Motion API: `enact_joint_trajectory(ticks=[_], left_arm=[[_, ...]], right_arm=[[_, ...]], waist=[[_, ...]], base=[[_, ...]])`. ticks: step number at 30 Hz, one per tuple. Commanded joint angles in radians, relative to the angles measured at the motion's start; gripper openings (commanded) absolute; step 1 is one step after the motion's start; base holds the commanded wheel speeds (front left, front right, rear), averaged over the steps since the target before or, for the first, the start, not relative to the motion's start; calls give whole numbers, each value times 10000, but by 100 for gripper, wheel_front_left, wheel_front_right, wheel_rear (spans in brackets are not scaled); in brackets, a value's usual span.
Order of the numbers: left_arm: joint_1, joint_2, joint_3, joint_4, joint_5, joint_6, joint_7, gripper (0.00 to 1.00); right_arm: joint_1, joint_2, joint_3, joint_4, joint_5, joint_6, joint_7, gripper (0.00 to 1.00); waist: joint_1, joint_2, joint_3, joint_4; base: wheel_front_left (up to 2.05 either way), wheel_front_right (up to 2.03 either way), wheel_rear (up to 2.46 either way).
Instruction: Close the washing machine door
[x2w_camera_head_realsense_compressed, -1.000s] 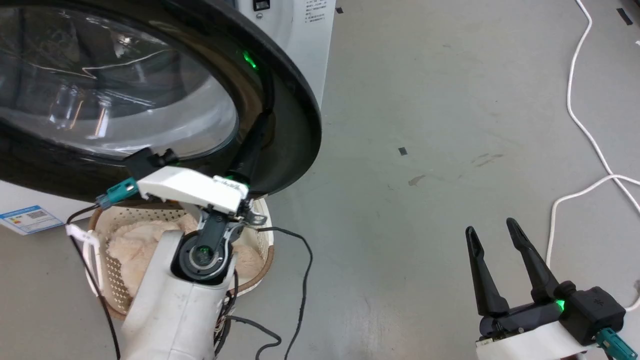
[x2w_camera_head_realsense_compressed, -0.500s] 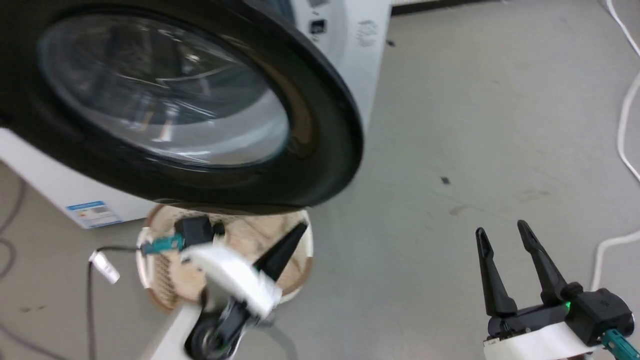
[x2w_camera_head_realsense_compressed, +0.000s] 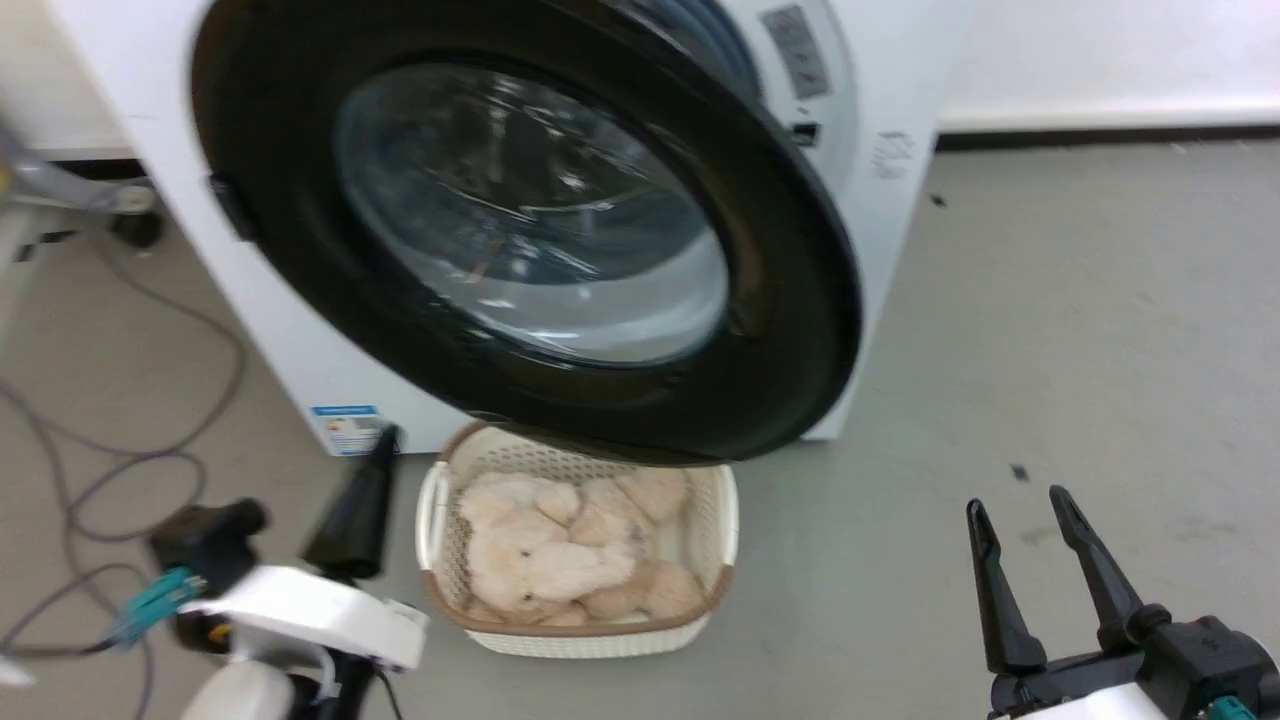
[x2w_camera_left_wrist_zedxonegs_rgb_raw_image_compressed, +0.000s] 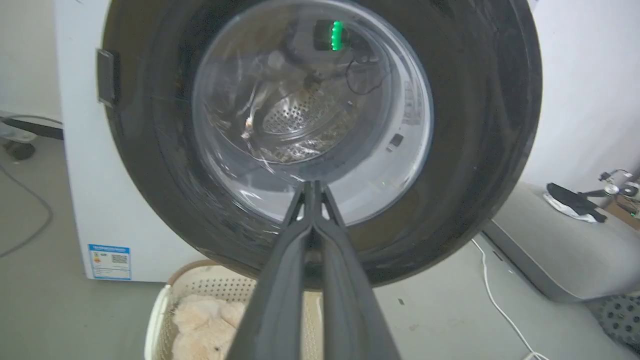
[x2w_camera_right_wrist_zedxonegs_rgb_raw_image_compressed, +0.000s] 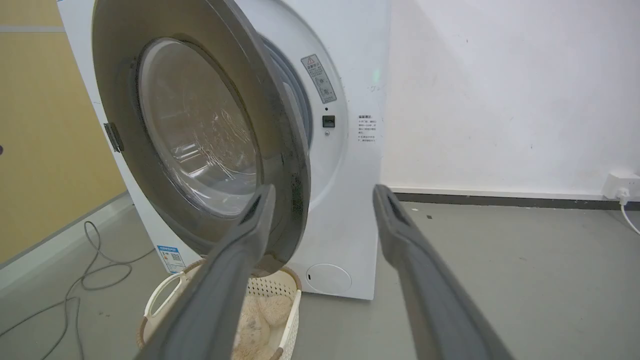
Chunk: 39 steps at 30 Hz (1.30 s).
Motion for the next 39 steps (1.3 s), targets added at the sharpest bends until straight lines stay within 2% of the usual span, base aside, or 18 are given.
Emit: enact_joint_trajectory(ticks=[1,3,5,11,12,13,19,25,26,27,33,39], left_arm=[[238,-153,416,-361,415,111,-50,0],[762,-568,1295,-1028,1198,228,-54,0],[1350,-1038,1898,-1569,1944,139,-56,0],[2548,-2053,2319,-2320,4114,-476,-59,0],[2684,-2144,2278,-2334,4466,-544,-59,73],[2806,-2220,2233,-2280,4752,-604,-59,100],[3008,-2463,2056,-1906,5687,-858,-60,100],[2791,-2592,2073,-1892,5831,-949,-60,100],[2739,-2605,2054,-1896,5845,-957,-60,100],[2689,-2616,2028,-1901,5861,-963,-60,100],[2350,-2718,1745,-1871,5818,-977,-60,100],[1849,-2648,1412,-1829,5665,-980,-60,100]], right_arm=[[132,3,11,-21,-31,8,-44,100],[170,3,60,-30,-89,8,-44,100],[196,3,69,-32,-116,8,-44,100],[238,3,112,-48,-130,8,-44,100],[248,3,131,-28,-109,8,-44,100],[253,3,145,-20,-101,8,-44,100],[281,3,170,55,-24,8,-44,100],[233,0,267,133,17,8,-44,100],[198,-59,389,134,-14,8,-44,47],[159,-170,565,126,-22,8,-44,0],[-530,-1335,1819,253,257,8,-44,0],[-2179,-2797,3035,1079,977,8,-35,0]], waist=[[0,0,-287,372],[0,0,-374,502],[0,0,-443,593],[0,0,-528,702],[0,0,-533,705],[0,0,-534,705],[0,0,-479,719],[0,0,-244,837],[0,0,-179,879],[0,0,-100,924],[0,0,564,1280],[0,0,1280,1659]], base=[[0,0,0],[0,0,0],[0,0,0],[0,0,0],[0,0,0],[0,0,0],[0,0,0],[0,0,0],[0,0,0],[0,0,0],[0,0,0],[0,0,0]])
